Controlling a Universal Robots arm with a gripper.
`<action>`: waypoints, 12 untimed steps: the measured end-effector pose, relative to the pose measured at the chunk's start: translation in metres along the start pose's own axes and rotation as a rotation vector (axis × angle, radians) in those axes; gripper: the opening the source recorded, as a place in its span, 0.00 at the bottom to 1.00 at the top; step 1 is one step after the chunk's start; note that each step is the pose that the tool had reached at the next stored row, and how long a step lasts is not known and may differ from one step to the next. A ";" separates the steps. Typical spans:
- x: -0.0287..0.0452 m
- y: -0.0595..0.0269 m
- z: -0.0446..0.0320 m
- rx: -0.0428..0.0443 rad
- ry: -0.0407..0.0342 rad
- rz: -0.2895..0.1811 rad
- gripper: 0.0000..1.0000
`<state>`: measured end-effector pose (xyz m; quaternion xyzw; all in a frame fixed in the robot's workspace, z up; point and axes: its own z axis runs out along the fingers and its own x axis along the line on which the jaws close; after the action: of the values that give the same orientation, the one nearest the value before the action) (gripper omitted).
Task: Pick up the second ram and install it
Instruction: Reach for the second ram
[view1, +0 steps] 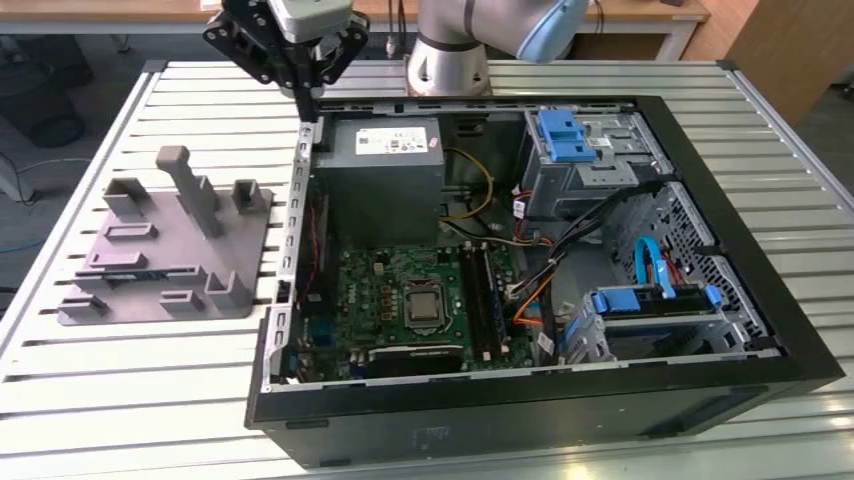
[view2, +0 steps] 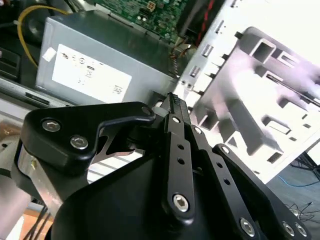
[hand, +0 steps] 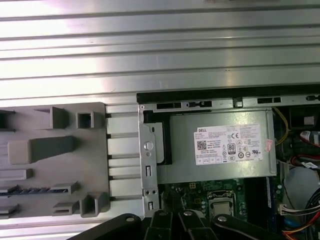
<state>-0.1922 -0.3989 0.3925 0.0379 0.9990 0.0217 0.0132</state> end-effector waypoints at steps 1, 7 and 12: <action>0.0036 -0.0003 0.0000 0.0000 0.0000 0.000 0.10; 0.0228 -0.0018 0.0001 0.0001 0.0000 0.000 0.10; 0.0358 -0.0027 0.0003 0.0000 -0.0001 0.000 0.10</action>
<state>-0.2280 -0.3989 0.3912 0.0379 0.9990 0.0217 0.0132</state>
